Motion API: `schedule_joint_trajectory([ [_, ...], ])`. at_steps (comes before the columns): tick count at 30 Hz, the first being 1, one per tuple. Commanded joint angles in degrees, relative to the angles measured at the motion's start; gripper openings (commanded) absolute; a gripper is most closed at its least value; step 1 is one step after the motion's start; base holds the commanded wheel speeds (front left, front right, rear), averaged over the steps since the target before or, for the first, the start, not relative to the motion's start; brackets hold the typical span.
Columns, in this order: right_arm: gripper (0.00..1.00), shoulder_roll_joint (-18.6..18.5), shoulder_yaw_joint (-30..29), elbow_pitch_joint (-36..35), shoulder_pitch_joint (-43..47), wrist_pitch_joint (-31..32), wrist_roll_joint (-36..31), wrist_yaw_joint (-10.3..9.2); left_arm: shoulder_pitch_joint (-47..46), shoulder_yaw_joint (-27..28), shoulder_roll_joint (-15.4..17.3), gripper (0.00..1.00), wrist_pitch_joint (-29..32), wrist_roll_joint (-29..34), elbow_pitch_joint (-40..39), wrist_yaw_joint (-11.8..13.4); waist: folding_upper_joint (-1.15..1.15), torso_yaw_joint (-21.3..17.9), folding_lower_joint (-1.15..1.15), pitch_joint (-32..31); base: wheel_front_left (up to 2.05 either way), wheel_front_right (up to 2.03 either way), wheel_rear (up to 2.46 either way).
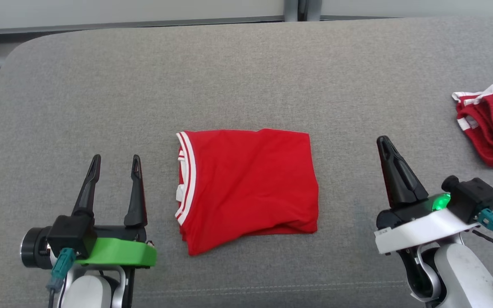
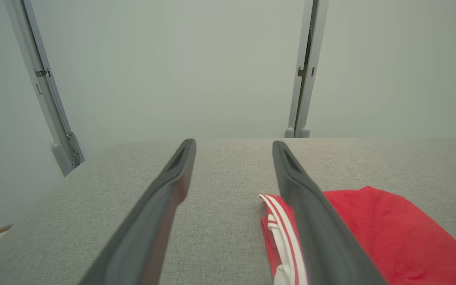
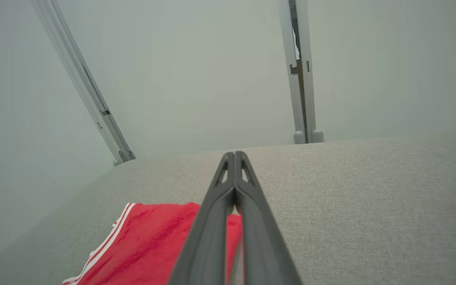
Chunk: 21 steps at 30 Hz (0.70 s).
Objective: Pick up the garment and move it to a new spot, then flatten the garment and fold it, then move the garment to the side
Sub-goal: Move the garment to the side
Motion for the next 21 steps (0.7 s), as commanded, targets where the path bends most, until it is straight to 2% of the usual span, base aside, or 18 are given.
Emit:
schedule_joint_trajectory([
  [1,0.17,0.2,-0.8,-0.5,1.4,-0.1,0.0,-0.01,1.2,0.4,0.6,1.00,0.0,0.1,0.1,0.1,0.00,-1.9,0.00,-1.9,0.00,0.00,0.00],
  [2,0.35,0.3,-1.6,-0.7,2.0,-0.1,-0.1,-0.01,1.4,0.5,0.7,1.00,0.0,0.2,0.1,0.2,0.00,-2.3,0.00,-2.2,0.00,0.00,0.00],
  [3,0.46,0.7,-2.3,-0.8,2.5,-0.1,0.4,-0.01,1.4,0.5,0.7,1.00,0.0,0.2,0.1,0.2,0.00,-2.6,0.00,-2.5,0.00,0.00,0.00],
  [4,0.71,0.5,-2.7,-0.9,3.1,-0.1,0.2,-0.01,1.6,0.4,0.8,1.00,0.0,0.2,0.1,0.2,0.00,-2.9,0.00,-2.8,0.00,0.00,0.00],
  [5,0.89,0.4,-3.3,-0.9,3.5,-0.1,-0.1,-0.01,1.9,0.5,1.0,1.00,0.0,0.2,0.1,0.3,0.00,-3.2,0.00,-3.0,0.00,0.00,0.00],
  [6,1.00,0.5,-3.8,-0.8,3.9,-0.1,-0.1,-0.01,2.2,0.5,1.2,1.00,0.0,0.3,0.1,0.4,0.00,-3.5,0.00,-3.3,0.00,0.00,0.00],
  [21,1.00,0.2,-8.3,1.4,10.5,-0.1,-4.8,-0.01,7.0,0.8,2.8,1.00,0.8,-0.2,-0.2,1.7,0.00,-5.4,0.00,-6.5,0.00,0.00,0.00],
])
